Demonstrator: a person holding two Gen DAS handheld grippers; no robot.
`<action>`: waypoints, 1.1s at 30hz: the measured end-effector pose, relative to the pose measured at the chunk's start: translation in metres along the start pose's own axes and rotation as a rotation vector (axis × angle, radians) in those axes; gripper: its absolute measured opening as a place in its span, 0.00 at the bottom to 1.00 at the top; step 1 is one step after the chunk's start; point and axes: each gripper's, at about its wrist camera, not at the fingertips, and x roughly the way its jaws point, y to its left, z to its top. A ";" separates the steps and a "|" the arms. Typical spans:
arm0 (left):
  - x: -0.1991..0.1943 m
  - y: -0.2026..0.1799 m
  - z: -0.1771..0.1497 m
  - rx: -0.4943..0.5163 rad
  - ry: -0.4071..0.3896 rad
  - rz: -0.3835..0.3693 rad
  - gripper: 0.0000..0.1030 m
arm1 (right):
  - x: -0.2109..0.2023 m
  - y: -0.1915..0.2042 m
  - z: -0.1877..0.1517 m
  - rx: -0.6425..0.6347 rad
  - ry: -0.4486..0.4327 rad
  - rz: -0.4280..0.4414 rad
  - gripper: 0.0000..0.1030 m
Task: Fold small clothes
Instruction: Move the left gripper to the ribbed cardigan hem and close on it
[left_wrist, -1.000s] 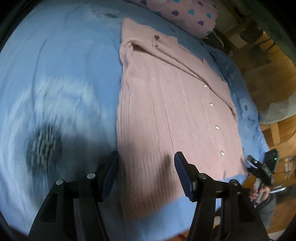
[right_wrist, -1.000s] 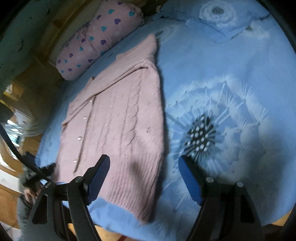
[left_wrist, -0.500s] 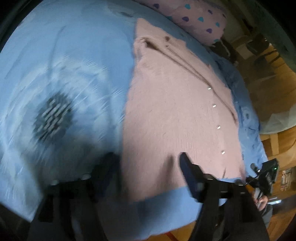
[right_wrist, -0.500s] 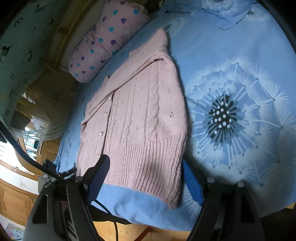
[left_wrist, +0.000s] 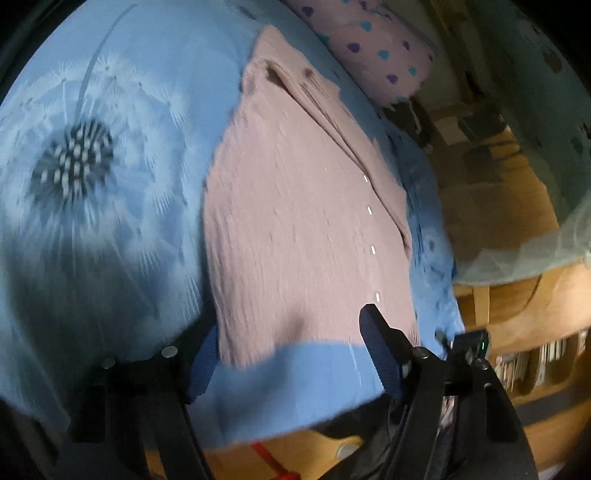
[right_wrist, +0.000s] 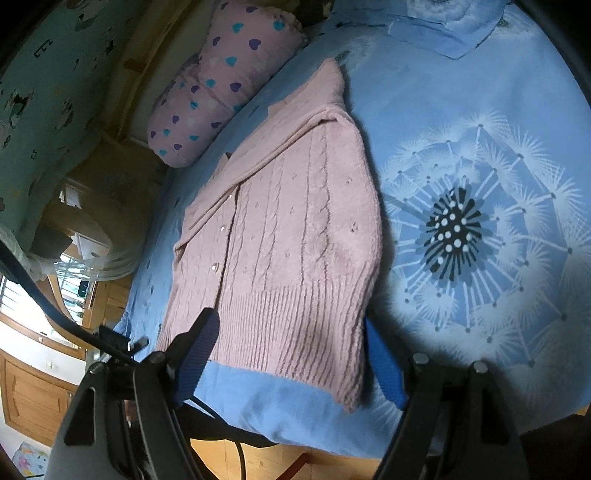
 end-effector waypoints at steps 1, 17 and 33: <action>0.000 -0.003 -0.004 0.006 0.006 -0.004 0.65 | 0.000 0.000 0.000 0.000 -0.001 0.000 0.79; 0.004 0.012 0.013 -0.088 -0.071 0.015 0.49 | -0.006 -0.002 -0.005 0.042 -0.030 0.109 0.77; 0.000 0.019 0.008 -0.086 -0.066 0.083 0.13 | -0.001 -0.017 -0.022 0.104 0.015 -0.053 0.27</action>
